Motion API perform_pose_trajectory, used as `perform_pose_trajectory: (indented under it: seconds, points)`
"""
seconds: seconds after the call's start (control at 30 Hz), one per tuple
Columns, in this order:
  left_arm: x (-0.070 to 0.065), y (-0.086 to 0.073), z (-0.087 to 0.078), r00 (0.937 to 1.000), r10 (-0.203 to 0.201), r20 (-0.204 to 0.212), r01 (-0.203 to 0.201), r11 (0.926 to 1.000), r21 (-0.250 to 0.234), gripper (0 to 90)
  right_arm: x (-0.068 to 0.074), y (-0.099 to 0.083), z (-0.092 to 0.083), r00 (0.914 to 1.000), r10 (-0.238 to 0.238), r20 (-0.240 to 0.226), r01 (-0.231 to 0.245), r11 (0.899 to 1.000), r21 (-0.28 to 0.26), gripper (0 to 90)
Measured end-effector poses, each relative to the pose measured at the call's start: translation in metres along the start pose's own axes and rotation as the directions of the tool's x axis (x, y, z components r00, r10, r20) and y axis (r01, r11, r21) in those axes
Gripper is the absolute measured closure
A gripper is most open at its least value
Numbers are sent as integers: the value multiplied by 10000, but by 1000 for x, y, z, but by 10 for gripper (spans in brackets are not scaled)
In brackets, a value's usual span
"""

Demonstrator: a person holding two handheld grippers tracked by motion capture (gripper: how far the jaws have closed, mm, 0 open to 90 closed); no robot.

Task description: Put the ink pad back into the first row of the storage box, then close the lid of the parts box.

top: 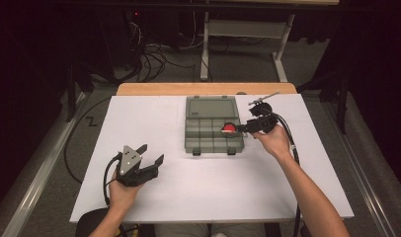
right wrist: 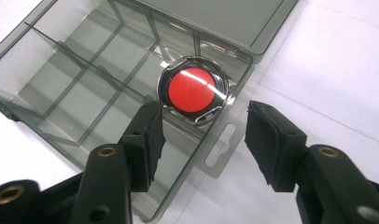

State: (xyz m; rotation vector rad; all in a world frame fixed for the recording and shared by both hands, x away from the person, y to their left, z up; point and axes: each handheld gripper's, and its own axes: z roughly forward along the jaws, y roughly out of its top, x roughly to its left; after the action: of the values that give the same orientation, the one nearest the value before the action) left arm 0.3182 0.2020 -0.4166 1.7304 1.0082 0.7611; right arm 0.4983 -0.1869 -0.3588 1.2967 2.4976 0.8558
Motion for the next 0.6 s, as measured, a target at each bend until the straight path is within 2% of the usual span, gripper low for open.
perform_pose_trajectory:
  seconds: [0.3,0.47,0.6]
  points:
    - [1,-1,-1,10000,-29,7,29,10000,-23,329,-8,-6,-5,9991,378,-185,-382,9990,-211,490]
    - [0,-1,-1,10000,15,-31,-15,10000,-25,331,-8,-10,-4,9990,404,-195,-408,9990,-177,494]
    - [1,-1,-1,10000,-22,-55,22,10000,-24,330,-9,-10,-4,9987,413,-297,-419,9989,-220,533]
